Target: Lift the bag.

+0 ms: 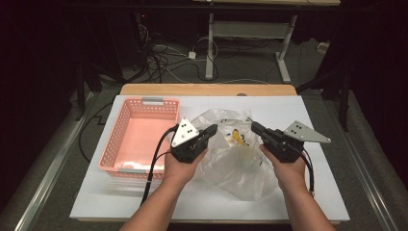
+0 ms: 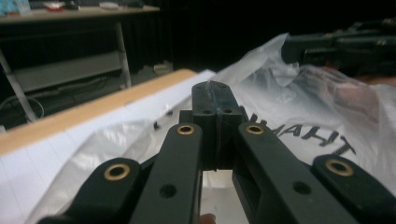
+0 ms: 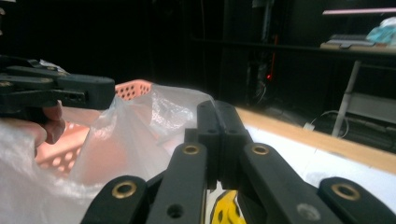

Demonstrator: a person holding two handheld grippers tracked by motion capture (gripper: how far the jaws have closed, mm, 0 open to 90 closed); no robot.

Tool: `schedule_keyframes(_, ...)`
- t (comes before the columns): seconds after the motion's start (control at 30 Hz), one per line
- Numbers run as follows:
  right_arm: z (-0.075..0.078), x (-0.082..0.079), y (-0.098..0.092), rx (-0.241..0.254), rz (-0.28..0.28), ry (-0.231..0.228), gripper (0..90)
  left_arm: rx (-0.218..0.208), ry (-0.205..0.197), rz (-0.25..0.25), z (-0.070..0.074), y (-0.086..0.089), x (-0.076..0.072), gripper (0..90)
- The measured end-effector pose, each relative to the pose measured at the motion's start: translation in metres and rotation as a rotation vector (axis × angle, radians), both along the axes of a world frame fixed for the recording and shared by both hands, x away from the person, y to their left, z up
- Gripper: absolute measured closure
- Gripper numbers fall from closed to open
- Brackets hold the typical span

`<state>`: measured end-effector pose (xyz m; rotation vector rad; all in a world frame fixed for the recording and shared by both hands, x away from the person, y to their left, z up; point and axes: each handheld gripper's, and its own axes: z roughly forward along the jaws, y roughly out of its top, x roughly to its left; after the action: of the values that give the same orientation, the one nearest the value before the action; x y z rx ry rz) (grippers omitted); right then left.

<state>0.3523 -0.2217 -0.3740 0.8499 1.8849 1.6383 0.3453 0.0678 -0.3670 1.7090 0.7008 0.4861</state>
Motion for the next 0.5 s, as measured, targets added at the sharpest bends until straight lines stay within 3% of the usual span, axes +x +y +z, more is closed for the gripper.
schedule_keyframes(0.5, 0.044, 0.021, -0.004, 0.084, -0.091, -0.096, 90.0, -0.038, -0.185, 0.001, 0.086, -0.024, 0.027, 88.8)
